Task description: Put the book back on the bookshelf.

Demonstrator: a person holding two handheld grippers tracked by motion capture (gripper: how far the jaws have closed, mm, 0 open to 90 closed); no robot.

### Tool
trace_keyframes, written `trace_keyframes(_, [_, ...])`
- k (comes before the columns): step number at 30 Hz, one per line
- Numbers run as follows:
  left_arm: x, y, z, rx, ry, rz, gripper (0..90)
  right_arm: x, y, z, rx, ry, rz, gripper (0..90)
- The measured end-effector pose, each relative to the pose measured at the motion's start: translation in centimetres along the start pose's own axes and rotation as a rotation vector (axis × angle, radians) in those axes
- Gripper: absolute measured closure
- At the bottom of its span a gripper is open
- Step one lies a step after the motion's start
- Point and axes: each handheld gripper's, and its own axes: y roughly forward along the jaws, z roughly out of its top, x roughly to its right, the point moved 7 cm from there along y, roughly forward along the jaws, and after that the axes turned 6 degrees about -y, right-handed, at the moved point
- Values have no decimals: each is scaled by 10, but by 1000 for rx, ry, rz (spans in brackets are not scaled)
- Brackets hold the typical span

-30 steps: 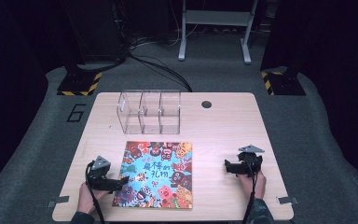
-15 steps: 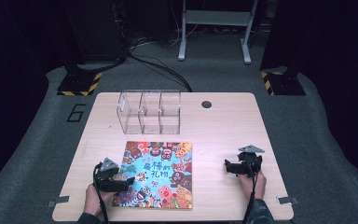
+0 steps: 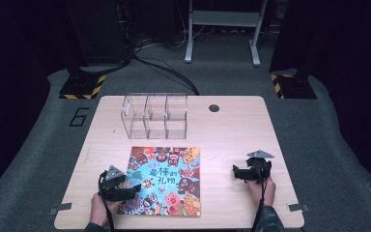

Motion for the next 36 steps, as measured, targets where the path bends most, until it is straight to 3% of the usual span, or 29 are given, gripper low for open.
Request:
trace_keyframes(27, [24, 12, 5, 3, -37, 41, 218, 0, 0, 0, 0, 0, 0, 36])
trace_keyframes(36, [38, 18, 7, 11, -40, 49, 219, 0, 0, 0, 1, -1, -1, 41])
